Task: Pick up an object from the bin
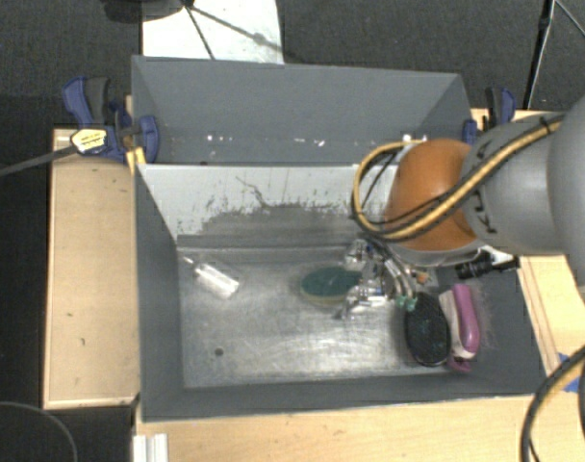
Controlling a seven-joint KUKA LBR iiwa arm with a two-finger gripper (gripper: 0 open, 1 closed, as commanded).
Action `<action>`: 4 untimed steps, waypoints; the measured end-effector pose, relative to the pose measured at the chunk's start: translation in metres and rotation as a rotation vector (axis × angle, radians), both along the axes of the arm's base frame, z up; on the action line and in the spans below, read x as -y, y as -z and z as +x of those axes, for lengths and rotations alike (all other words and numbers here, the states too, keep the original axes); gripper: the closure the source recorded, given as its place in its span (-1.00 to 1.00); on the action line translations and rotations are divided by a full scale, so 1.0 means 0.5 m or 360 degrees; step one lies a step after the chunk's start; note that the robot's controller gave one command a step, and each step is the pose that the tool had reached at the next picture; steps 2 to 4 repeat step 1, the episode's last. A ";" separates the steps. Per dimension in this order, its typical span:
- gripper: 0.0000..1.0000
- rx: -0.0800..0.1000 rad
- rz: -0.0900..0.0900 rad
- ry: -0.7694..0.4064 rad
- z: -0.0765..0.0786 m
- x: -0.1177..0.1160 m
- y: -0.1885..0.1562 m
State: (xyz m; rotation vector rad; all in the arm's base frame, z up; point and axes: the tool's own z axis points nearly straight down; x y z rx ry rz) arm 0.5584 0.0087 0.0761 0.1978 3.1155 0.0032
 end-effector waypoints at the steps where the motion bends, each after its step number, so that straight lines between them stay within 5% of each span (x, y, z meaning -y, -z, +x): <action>1: 1.00 -0.0016 -0.0002 -0.0071 -0.013 0.011 -0.269; 4: 1.00 -0.0016 -0.0002 -0.0071 -0.013 0.011 -0.269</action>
Offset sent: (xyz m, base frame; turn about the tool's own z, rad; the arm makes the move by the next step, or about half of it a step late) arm -0.0082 -0.0054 0.1294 -0.0466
